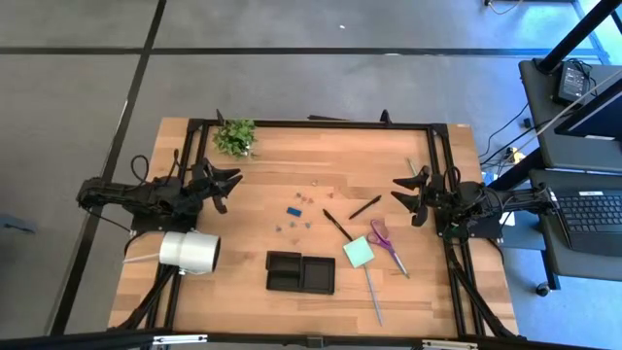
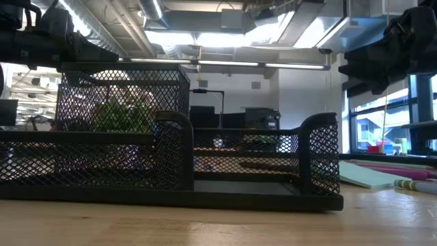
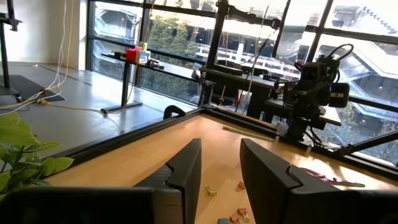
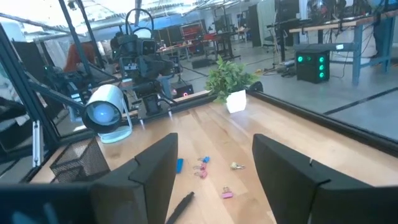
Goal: Pick and place office supplies into organizer
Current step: Put the top pen into the desk organizer
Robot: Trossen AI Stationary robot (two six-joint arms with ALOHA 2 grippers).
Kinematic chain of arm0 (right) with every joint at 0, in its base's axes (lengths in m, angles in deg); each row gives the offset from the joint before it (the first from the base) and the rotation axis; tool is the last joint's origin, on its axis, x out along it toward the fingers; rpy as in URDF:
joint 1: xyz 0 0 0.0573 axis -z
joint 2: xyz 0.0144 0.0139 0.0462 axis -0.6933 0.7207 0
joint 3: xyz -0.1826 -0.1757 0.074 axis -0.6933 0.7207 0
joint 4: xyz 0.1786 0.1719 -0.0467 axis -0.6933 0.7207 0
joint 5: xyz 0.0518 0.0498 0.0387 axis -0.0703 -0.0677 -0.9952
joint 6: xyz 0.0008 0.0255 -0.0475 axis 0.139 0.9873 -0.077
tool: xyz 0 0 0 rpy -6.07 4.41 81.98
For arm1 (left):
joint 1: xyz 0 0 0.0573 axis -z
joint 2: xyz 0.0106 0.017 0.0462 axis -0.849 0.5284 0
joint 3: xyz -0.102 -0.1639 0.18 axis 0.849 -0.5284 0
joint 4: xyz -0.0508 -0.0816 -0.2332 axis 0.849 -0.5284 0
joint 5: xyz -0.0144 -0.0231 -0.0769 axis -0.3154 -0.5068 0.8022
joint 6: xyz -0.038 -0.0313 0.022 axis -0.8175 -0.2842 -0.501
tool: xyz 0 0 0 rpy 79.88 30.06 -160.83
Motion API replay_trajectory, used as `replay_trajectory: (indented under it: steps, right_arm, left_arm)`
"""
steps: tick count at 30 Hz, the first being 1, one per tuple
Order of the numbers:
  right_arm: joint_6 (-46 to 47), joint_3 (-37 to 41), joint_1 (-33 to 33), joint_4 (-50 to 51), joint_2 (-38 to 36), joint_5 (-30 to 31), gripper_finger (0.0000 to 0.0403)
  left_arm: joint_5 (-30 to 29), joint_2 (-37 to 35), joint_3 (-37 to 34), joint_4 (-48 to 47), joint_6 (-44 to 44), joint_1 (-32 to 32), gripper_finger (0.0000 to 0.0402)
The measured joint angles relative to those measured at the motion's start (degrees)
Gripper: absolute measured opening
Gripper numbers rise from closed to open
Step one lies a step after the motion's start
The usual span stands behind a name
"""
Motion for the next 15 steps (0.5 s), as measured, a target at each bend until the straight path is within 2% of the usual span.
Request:
replay_trajectory:
  steps: [4, 10, 15]
  right_arm:
    - [1.2, 0.0, 0.0, 0.0, 0.0, 0.02, 0.0211]
    - [9.32, 0.0, 0.0, 0.0, -0.02, 0.08, 0.0211]
    - [8.13, -0.98, 0.0, -1.27, 0.21, 0.02, 0.0211]
  left_arm:
    - [0.0, 0.0, 0.0, 0.0, 0.0, 0.0, 0.0108]
    - [0.01, 0.0, -0.01, 0.0, 0.0, 0.0, 0.0105]
    - [0.0, 0.0, -0.02, 0.0, 0.0, 0.0, 0.0107]
